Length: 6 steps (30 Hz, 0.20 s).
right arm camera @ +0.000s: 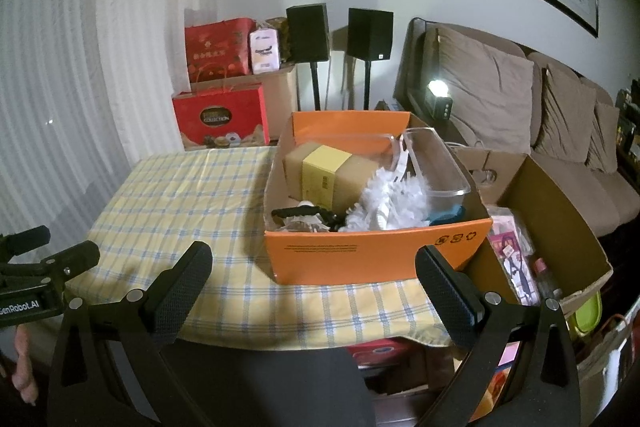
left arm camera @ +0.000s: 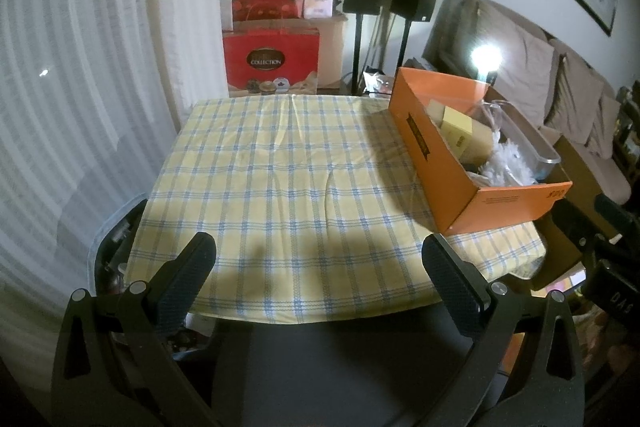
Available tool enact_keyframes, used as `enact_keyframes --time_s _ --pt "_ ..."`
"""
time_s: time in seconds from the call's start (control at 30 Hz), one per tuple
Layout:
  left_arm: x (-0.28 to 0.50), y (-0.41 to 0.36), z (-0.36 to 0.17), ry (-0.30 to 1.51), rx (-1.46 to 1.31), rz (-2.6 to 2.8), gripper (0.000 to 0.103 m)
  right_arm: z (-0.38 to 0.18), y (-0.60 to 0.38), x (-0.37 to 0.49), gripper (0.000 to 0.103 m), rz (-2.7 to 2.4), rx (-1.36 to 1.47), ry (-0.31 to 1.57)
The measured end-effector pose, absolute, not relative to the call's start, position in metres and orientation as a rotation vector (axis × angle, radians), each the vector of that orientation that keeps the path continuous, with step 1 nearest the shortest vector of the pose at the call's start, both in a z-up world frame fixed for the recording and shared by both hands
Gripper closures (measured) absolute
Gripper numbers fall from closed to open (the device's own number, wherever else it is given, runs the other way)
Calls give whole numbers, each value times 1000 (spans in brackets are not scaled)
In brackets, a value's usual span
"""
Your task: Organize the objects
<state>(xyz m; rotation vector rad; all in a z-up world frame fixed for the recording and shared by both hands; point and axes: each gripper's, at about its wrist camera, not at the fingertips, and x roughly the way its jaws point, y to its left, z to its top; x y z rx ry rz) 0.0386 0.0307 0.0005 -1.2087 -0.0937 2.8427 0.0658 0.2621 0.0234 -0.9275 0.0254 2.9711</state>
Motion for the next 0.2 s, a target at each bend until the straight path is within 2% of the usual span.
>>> enact_keyframes --time_s 0.2 --pt "38 31 0 -91 -1205 2843 0 22 260 66 0 2971 -933 27"
